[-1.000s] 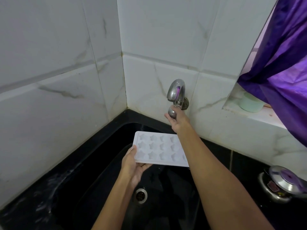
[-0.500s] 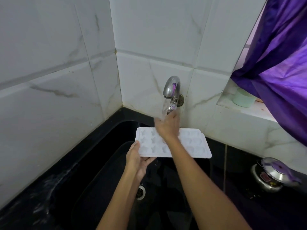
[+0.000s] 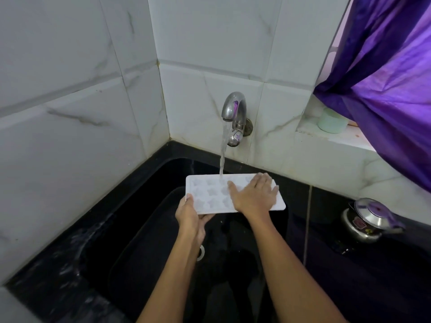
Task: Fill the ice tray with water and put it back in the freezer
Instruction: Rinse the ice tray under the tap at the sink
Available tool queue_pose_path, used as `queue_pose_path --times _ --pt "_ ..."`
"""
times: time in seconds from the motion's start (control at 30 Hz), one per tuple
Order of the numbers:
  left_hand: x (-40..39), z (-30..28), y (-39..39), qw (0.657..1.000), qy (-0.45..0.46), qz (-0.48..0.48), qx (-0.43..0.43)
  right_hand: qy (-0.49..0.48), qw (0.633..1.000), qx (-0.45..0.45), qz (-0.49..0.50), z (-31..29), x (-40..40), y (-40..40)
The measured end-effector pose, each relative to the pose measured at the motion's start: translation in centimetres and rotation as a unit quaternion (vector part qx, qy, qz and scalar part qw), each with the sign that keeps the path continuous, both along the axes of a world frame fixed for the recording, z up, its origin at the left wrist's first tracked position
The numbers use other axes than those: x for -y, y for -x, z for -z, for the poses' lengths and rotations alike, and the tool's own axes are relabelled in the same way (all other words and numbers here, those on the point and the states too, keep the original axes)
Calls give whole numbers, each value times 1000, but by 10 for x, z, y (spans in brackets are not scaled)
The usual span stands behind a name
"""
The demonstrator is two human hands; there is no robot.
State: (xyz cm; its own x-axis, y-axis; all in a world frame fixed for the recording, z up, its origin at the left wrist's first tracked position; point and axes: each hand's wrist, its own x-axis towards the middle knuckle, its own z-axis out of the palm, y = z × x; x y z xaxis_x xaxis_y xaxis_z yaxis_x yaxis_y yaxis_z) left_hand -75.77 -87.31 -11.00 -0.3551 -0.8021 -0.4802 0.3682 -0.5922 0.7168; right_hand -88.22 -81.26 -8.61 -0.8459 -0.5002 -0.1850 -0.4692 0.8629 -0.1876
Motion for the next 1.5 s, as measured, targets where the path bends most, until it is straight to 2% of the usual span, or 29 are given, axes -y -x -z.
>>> queue_pose_path --times 0.07,0.13,0.2,0.23,0.3,0.37,0.43,0.5,0.6,0.67,0.73,0.83,0.97,1.03,1.13,1.2,1.3,1.37,1.43,1.5 --pt "-9 0 8 1000 -1 13 2 46 997 2 -55 -1 12 -21" --pt "-14 0 12 1000 -9 13 3 88 977 -19 -192 3 21 -44" --pt "-13 2 10 1000 -14 7 -1 79 943 -54 -318 4 20 -51" --pt "-11 3 8 1000 -13 0 -1 71 939 -61 -332 4 18 -46" --pt "-3 2 1 1000 -7 -25 1 52 960 -51 -269 4 9 -27" --pt "2 5 -5 999 -2 -42 -1 22 988 -17 -149 3 -2 -9" --pt "-1 5 -3 999 0 -37 7 -7 998 11 -62 2 -6 -6" --pt "-10 6 4 999 -3 -28 15 11 997 2 -74 4 4 -24" --pt "-16 6 12 999 0 -36 15 82 968 -22 -236 12 16 -54" --pt "-12 7 7 999 9 -45 16 84 957 -21 -278 16 15 -49" --pt "-6 9 -3 999 18 -47 18 69 966 -12 -247 18 10 -32" --pt "-3 15 -18 999 15 -35 13 55 988 6 -142 16 1 -5" --pt "-4 23 -30 999 30 -5 -9 73 978 180 -77 -4 -1 18" --pt "-4 27 -32 999 28 17 -32 87 974 204 -48 -13 -1 24" --pt "0 34 -33 998 -2 52 -44 122 975 183 3 -13 -3 24" --pt "5 39 -34 995 -53 79 -28 160 973 167 16 -7 -6 18" --pt "9 47 -37 979 -179 82 -52 238 964 114 -23 11 -19 7" --pt "11 49 -41 965 -237 74 -81 282 956 48 -57 30 -31 -1" --pt "12 50 -41 959 -255 77 -96 334 939 -10 -83 50 -44 -9" --pt "14 51 -36 964 -242 78 -78 348 934 -22 -73 65 -54 -14"
